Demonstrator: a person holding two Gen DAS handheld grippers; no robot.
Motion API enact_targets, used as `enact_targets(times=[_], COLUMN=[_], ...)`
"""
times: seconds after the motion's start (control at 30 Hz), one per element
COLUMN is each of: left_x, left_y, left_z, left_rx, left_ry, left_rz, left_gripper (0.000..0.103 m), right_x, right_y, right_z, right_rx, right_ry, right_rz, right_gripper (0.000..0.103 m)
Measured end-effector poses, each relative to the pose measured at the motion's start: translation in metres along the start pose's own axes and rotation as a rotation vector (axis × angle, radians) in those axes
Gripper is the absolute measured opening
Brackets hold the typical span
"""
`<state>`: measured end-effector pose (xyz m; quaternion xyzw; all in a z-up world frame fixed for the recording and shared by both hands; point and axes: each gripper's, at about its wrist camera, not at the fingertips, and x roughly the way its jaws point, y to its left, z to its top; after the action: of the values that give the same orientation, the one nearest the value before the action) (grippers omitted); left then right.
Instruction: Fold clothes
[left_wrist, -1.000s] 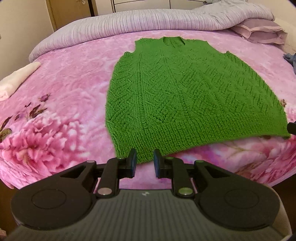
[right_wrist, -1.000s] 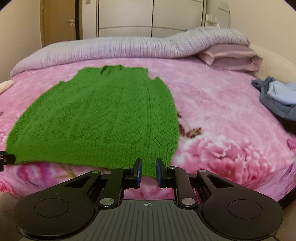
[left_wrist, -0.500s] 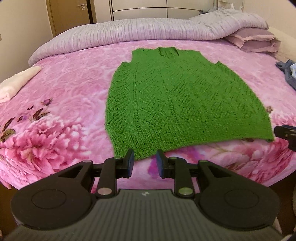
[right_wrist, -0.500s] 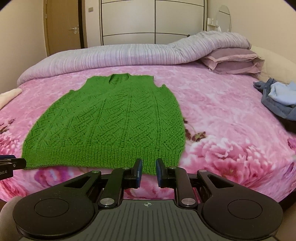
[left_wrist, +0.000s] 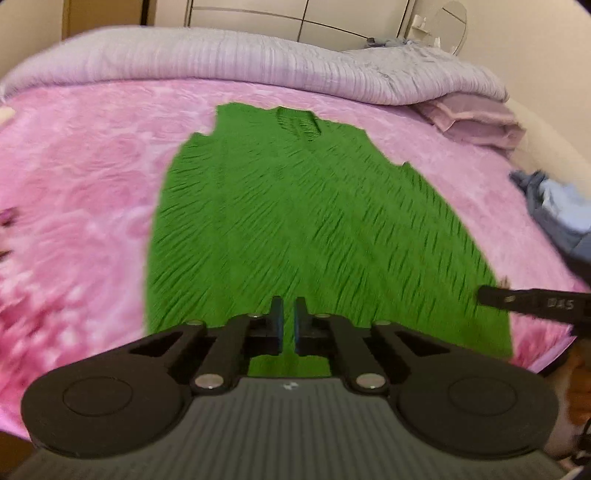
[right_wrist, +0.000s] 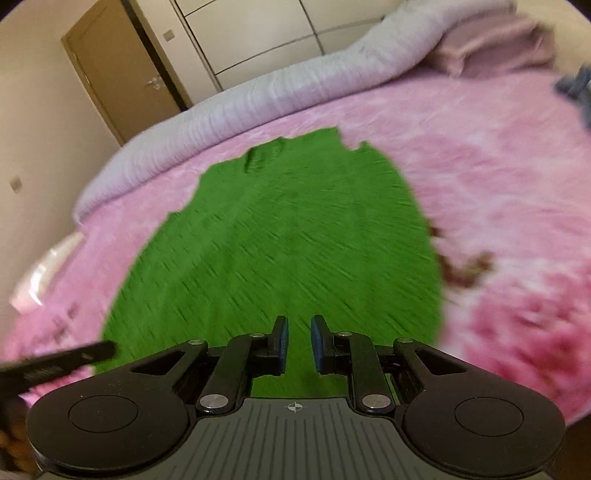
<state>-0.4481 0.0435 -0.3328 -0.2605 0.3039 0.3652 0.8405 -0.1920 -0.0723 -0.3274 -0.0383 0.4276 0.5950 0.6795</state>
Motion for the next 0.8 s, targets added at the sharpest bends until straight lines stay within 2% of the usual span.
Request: enact_targets(times=[0.17,0.3,0.33,0.4,0.5,0.57,0.67,0.77,0.8], left_x=[0.057,0.106,0.108,0.111,0.102,0.099,0.108,0.128,0.136], left_y=[0.001,0.006,0.010,0.017,0.025,0.024,0.016,0.007,0.005], left_z=[0.037,0.050,0.047,0.041,0.038,0.050,0.069,0.083,0.084], left_rx=[0.004,-0.023,-0.028,-0.037,-0.056,-0.054,-0.018,0.023,0.045], left_ry=[0.014,0.053,0.053,0.053,0.057,0.035,0.008,0.020,0.037], left_rz=[-0.069,-0.119,-0.121,-0.126,-0.136,-0.141,-0.136,-0.137,-0.105], left_gripper=[0.001,0.001,0.003,0.003,0.002,0.001,0.001,0.001,0.001], right_x=[0.058,0.106,0.111,0.114,0.107,0.102,0.107,0.138,0.150], right_y=[0.006,0.000,-0.006,-0.020,-0.035,-0.027,-0.009,0.004,0.007], right_z=[0.042,0.054,0.052,0.048,0.050,0.061,0.082,0.094,0.096], right_rx=[0.037,0.082,0.087,0.091,0.117,0.061,0.019,0.010,0.003], right_ry=[0.053,0.108,0.115,0.123,0.140,0.128,0.066,0.088,0.101], right_rz=[0.139,0.208,0.193,0.148,0.118,0.116,0.203,0.247,0.245], right_gripper=[0.018,0.018,0.017,0.000,0.000,0.000,0.000,0.000,0.000])
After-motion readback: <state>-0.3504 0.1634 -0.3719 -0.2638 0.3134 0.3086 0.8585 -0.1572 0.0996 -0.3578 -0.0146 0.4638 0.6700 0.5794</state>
